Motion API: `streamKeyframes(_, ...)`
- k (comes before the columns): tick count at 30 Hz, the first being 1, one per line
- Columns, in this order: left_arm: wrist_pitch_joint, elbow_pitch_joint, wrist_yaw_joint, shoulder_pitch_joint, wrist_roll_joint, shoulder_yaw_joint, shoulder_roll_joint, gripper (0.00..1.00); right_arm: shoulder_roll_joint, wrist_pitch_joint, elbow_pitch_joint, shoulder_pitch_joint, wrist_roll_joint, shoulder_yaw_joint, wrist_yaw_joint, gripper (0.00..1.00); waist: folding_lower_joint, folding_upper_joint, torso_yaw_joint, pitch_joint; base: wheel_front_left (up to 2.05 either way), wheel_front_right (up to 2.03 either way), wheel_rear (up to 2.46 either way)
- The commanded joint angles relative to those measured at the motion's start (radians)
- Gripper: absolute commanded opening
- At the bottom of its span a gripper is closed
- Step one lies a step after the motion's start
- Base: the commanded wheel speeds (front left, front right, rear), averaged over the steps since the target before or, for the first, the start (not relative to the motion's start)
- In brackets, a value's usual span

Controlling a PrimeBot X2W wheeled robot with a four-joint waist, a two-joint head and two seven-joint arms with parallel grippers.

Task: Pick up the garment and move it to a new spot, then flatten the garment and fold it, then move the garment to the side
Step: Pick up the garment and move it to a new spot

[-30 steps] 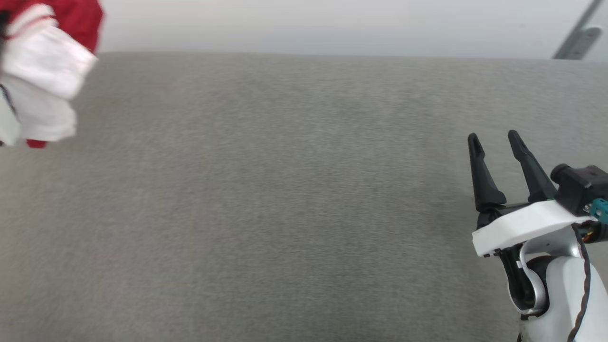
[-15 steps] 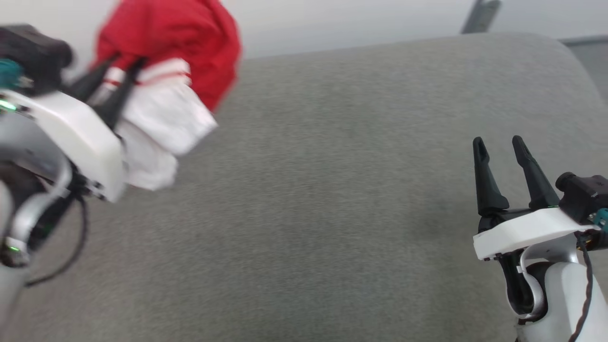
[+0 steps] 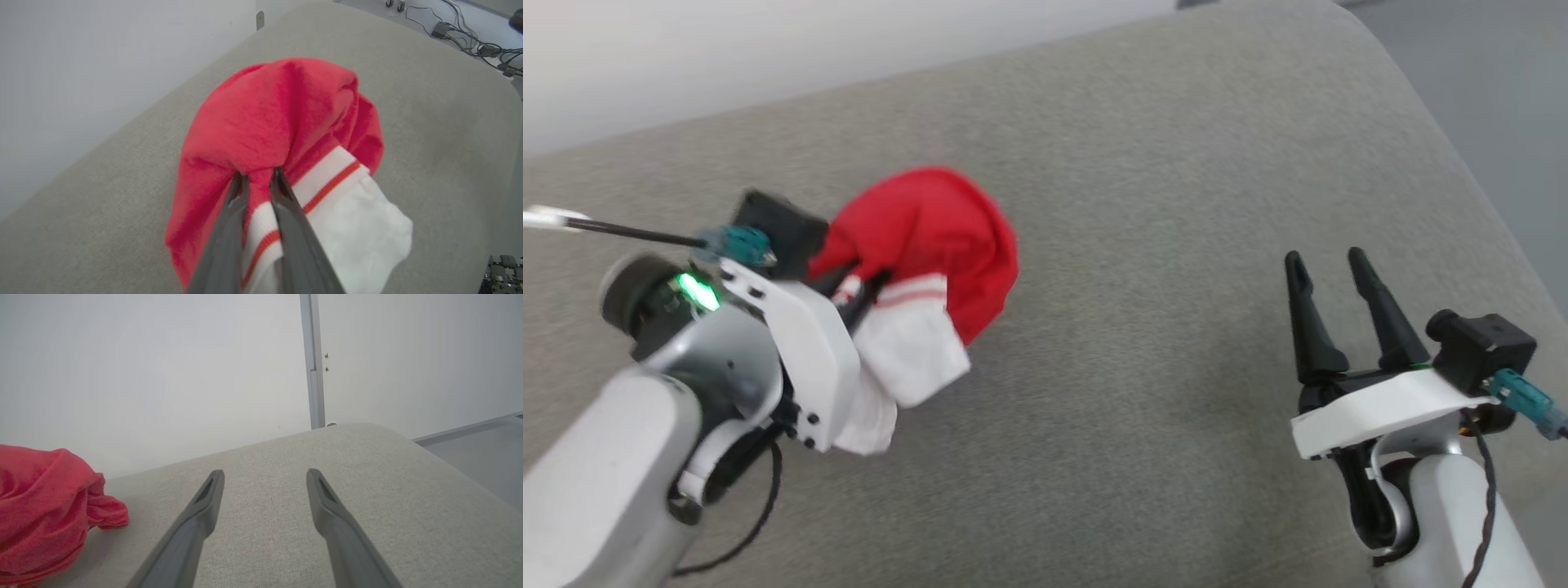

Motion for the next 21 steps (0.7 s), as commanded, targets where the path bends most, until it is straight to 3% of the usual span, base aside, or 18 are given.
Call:
streamKeyframes(1, -0.007, 0.022, -0.007, 0.016, -0.003, -0.008, -0.003, 0.00, 0.002, -0.011, 0.007, -0.011, 0.011, 0.008, 0.000, 1.00, -0.0001, 0.0000, -0.030, 0.024, 0.00, 0.00, 0.00)
streamKeyframes(14, 0.019, 0.395, -0.093, -0.011, -0.026, -0.102, -0.086, 0.00, 0.002, -0.065, 0.093, -0.039, 0.048, 0.073, 0.000, 1.00, -0.0001, 0.0000, -0.055, 0.039, 0.00, 0.00, 0.00)
streamKeyframes(15, 0.013, 0.407, -0.097, -0.016, -0.026, -0.103, -0.089, 0.05, 0.002, -0.066, 0.097, -0.042, 0.047, 0.075, 0.000, 1.00, -0.0001, 0.0000, -0.051, 0.035, 0.00, 0.00, 0.00)
streamKeyframes(16, 0.005, 0.417, -0.100, -0.022, -0.033, -0.099, -0.095, 0.39, 0.002, -0.068, 0.100, -0.043, 0.045, 0.074, 0.000, 1.00, -0.0001, 0.0000, -0.045, 0.031, 0.00, 0.00, 0.00)
streamKeyframes(17, -0.004, 0.423, -0.104, -0.031, -0.035, -0.097, -0.097, 0.92, 0.002, -0.067, 0.104, -0.043, 0.044, 0.076, 0.000, 1.00, -0.0001, 0.0000, -0.039, 0.026, 0.00, 0.00, 0.00)
streamKeyframes(18, -0.012, 0.423, -0.107, -0.039, -0.033, -0.097, -0.095, 1.00, 0.002, -0.066, 0.107, -0.042, 0.040, 0.076, 0.000, 1.00, -0.0001, 0.0000, -0.033, 0.020, 0.00, 0.00, 0.00)
streamKeyframes(21, -0.053, 0.407, -0.114, -0.043, -0.043, -0.082, -0.097, 1.00, 0.002, -0.061, 0.111, -0.038, 0.029, 0.074, 0.000, 1.00, -0.0001, 0.0000, -0.010, 0.000, 0.00, 0.00, 0.00)
